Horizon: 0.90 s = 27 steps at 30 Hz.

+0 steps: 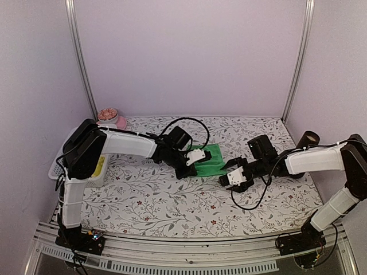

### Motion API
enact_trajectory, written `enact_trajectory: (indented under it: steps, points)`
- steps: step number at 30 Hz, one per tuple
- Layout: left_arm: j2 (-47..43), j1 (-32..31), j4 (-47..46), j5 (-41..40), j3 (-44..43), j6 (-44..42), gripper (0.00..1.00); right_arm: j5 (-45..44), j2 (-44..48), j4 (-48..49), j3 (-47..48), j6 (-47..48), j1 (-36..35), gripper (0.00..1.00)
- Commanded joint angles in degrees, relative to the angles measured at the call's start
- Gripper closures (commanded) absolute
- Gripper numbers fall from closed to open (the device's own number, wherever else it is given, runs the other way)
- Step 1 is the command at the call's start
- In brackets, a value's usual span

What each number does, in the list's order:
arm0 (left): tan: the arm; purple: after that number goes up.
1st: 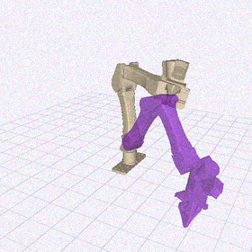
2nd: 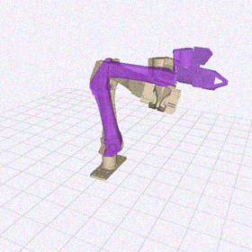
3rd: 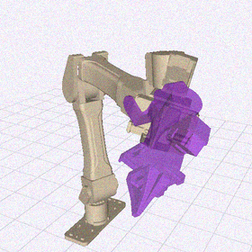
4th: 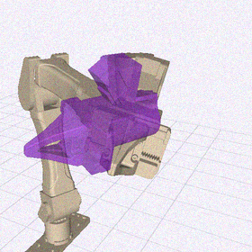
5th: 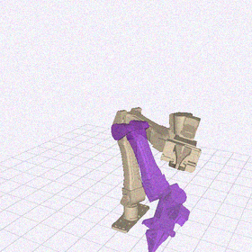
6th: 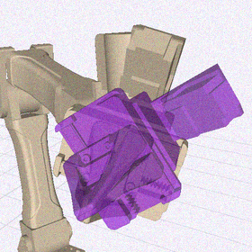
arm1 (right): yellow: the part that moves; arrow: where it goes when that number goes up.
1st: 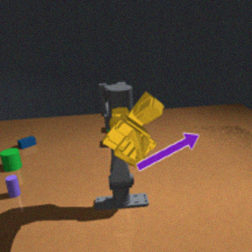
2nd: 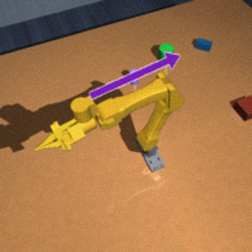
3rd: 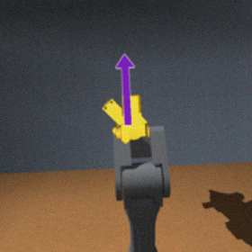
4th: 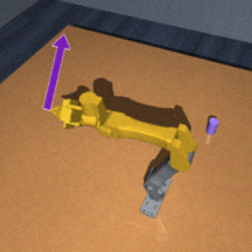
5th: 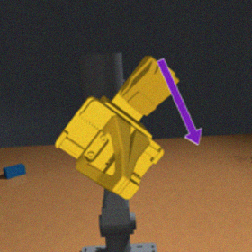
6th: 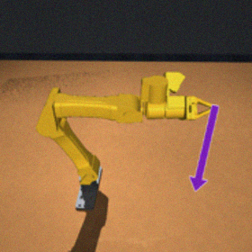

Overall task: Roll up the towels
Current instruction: Roll the towel at the center of the board.

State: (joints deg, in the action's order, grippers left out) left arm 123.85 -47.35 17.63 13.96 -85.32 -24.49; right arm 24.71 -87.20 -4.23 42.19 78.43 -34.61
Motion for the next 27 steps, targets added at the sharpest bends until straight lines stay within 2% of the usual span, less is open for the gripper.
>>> enact_trajectory:
  steps: [1,9,18,23,27]
  points:
    - [3.2,0.9,9.1,5.5,-0.9,1.8,1.0,-5.7,-1.9,11.2,-0.5,-1.3,-1.3,0.21]
    - [4.9,1.3,11.3,7.5,-3.3,2.0,1.0,-10.0,-7.4,14.1,0.6,-3.3,-1.8,0.26]
    - [6.0,1.7,12.7,8.5,-4.7,2.2,1.0,-5.3,-2.8,15.3,-1.8,-2.9,-2.1,0.27]
    - [6.1,1.8,13.0,8.9,-4.9,2.1,1.0,-8.3,-5.7,15.8,-0.9,-3.1,-2.4,0.28]
    - [6.4,1.9,13.2,9.2,-5.2,2.0,1.0,-12.0,-9.3,16.6,0.6,-4.2,-2.5,0.34]
